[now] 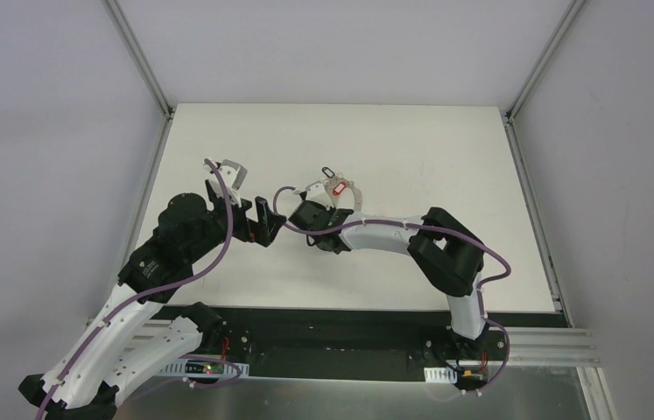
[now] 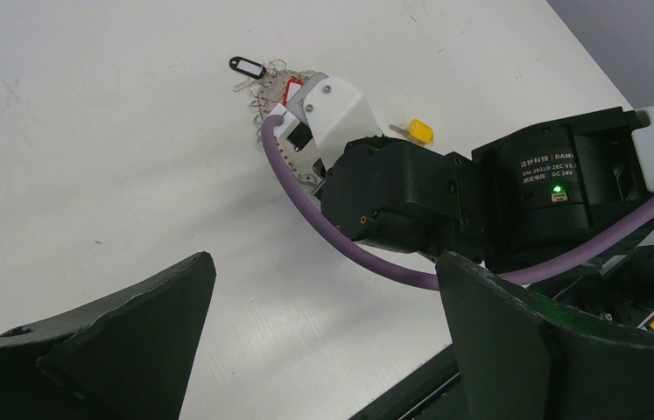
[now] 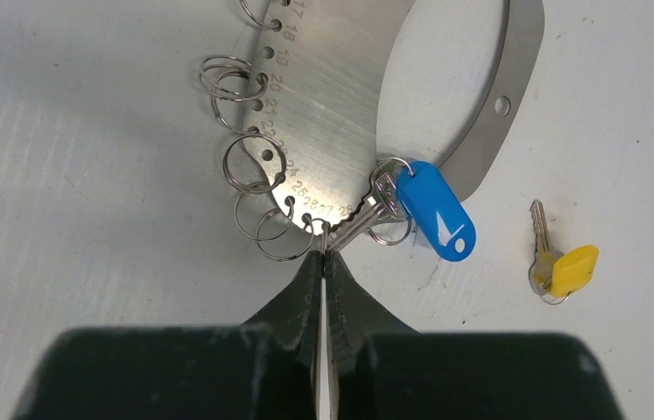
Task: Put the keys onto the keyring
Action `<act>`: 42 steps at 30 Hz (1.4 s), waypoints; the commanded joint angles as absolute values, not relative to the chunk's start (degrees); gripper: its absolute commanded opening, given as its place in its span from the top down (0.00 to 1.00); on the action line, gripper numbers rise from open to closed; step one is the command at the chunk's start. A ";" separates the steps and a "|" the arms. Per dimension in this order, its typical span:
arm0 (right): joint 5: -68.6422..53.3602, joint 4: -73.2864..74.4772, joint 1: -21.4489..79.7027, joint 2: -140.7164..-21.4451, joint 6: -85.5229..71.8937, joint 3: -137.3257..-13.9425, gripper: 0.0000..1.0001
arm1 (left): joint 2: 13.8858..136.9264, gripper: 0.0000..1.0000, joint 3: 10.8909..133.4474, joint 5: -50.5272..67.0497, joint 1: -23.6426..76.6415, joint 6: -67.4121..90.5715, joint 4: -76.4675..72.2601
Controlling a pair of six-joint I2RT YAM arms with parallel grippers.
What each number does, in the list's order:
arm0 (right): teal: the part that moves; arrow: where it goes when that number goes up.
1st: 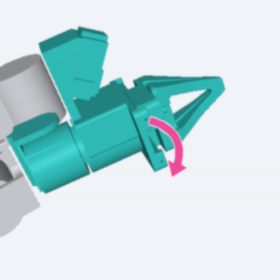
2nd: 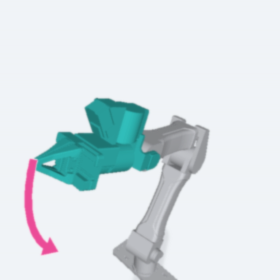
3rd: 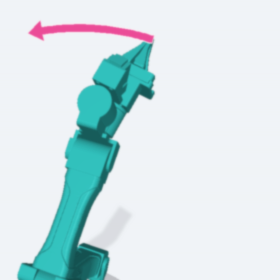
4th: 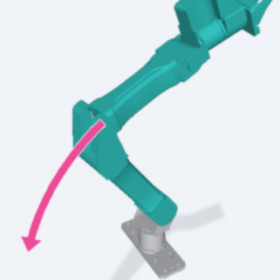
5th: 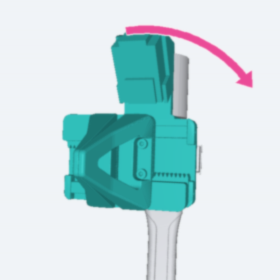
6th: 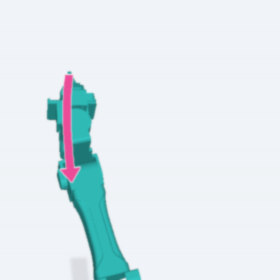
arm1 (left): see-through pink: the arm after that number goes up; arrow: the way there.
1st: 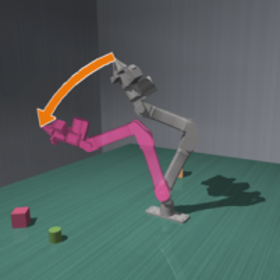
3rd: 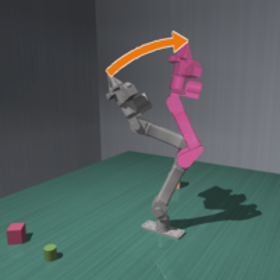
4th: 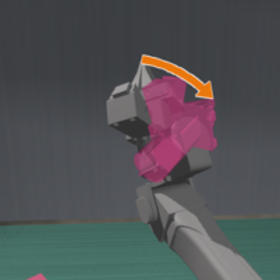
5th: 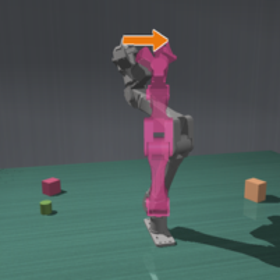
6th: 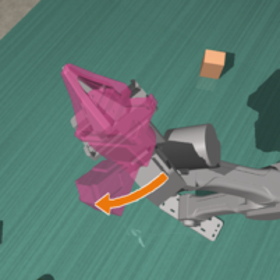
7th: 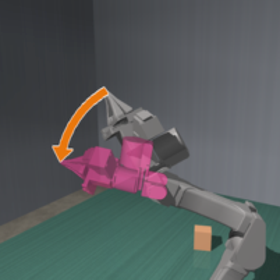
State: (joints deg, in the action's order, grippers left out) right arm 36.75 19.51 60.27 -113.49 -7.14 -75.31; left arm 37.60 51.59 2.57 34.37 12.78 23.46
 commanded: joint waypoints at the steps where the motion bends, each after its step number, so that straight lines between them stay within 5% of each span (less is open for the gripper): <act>1: 35.73 18.90 61.13 -109.46 -8.04 -74.31 1.00 | 37.39 0.01 51.28 3.49 33.66 12.86 23.38; 18: 28.60 24.13 62.34 -88.64 -11.67 -66.03 1.00 | 36.12 0.01 51.19 3.77 33.66 13.01 23.38; 32: 33.29 33.06 64.21 -72.18 -9.65 -69.24 1.00 | 35.60 0.01 51.28 3.94 33.68 13.19 23.39; 42: 24.82 34.09 64.40 -65.51 -6.79 -71.40 1.00 | 36.61 0.01 51.46 8.87 33.68 13.28 22.86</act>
State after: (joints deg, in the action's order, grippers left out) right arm 28.91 34.04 64.05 -68.60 -8.84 -67.94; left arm 36.23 51.59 4.56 34.37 12.91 23.38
